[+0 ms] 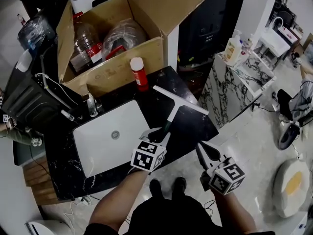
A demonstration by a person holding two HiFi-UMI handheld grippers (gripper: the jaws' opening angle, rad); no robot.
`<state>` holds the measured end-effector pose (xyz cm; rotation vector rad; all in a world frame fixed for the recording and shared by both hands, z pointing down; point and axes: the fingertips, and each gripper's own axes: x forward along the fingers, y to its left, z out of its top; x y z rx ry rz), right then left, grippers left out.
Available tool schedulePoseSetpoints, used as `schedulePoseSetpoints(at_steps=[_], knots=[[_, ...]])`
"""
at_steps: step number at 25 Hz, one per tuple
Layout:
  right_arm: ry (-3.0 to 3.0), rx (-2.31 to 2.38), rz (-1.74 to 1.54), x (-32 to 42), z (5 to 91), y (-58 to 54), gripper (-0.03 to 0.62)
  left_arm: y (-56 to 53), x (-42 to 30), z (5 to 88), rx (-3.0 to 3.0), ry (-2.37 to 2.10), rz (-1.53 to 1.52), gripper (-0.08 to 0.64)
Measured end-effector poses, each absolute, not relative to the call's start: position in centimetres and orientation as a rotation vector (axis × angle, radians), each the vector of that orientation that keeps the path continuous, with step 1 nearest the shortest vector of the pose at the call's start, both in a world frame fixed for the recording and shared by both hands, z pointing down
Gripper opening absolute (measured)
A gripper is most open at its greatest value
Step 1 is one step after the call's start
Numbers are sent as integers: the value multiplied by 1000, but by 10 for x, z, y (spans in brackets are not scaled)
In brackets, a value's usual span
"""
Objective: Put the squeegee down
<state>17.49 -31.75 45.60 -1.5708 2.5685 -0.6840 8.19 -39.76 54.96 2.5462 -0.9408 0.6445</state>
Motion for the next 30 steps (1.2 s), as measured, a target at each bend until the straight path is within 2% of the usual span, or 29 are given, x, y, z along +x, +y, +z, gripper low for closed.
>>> schedulePoseSetpoints(at_steps=[11, 30], knots=[[2583, -1638, -698, 180, 467, -311, 5, -409, 98, 605, 2518, -835, 893, 97], [2549, -1676, -751, 182, 484, -300, 6, -427, 115, 645, 2526, -731, 1237, 100]])
